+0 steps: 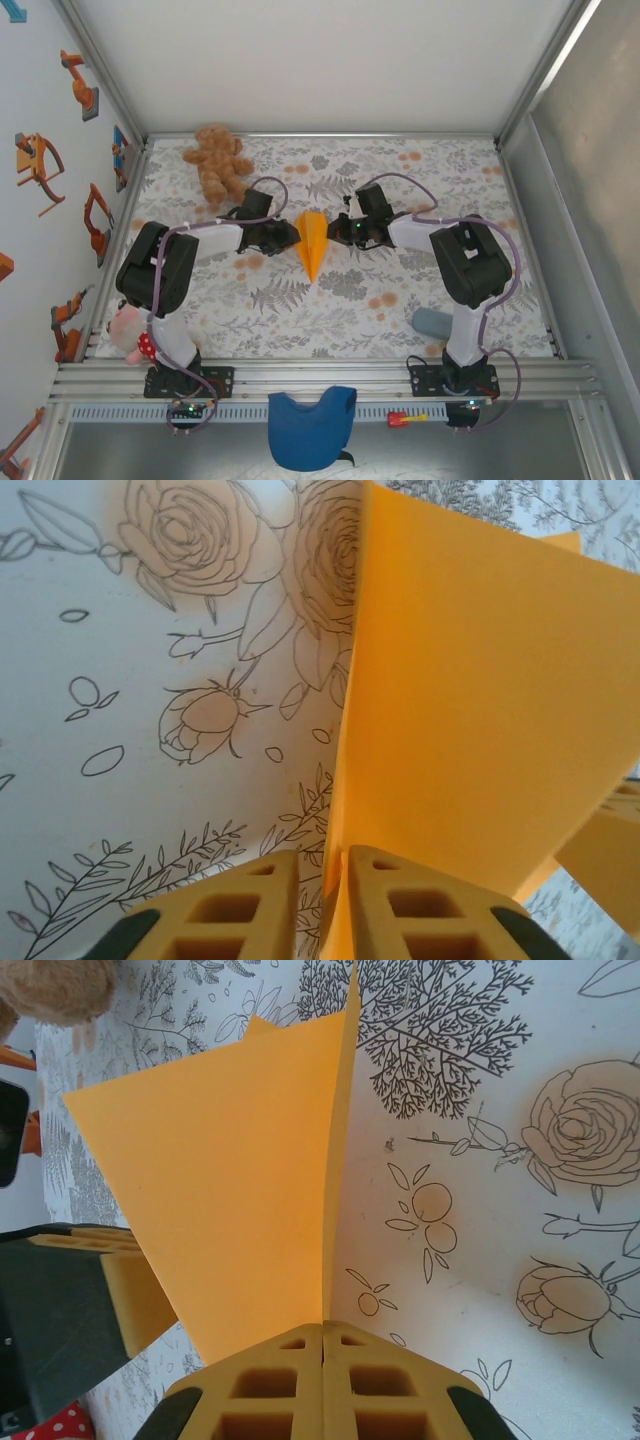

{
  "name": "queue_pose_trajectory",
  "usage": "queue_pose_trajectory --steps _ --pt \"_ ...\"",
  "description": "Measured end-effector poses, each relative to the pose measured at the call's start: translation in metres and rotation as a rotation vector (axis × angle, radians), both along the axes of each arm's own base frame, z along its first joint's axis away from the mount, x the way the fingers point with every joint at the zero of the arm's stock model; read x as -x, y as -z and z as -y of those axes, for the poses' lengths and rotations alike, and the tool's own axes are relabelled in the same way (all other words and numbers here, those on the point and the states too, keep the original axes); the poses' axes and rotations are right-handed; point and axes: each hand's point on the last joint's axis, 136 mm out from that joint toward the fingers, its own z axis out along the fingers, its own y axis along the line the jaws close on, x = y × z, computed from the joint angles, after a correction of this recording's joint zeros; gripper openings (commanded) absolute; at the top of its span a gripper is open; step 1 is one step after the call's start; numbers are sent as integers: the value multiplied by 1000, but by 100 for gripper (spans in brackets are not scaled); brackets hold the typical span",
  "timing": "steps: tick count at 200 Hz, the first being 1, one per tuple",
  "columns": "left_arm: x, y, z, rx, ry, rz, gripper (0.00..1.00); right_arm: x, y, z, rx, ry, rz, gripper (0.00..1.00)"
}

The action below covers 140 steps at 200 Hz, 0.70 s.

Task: Fold a paper plane with a square sheet of paper (pick it up from the middle)
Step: Turn over a paper plane at the center of the table.

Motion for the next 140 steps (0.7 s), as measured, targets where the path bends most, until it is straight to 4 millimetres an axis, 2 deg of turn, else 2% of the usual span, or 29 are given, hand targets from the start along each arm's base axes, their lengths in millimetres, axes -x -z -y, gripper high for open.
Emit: queue_pose_trajectory --steps 16,40,88,105,140 --pt "1 2 -1 -5 1 -4 8 -1 -1 0 -2 1 3 0" --pt "0 -1 -4 -22 -3 8 8 -2 0 2 -2 6 5 0" --pt "-5 -28 -8 -15 -24 76 8 -6 0 16 -12 46 5 0" --pt "-5 -25 -10 -22 -29 77 9 -7 0 17 -26 51 10 0" --pt "3 -8 -15 -52 -33 36 14 -5 1 15 -43 50 2 0"
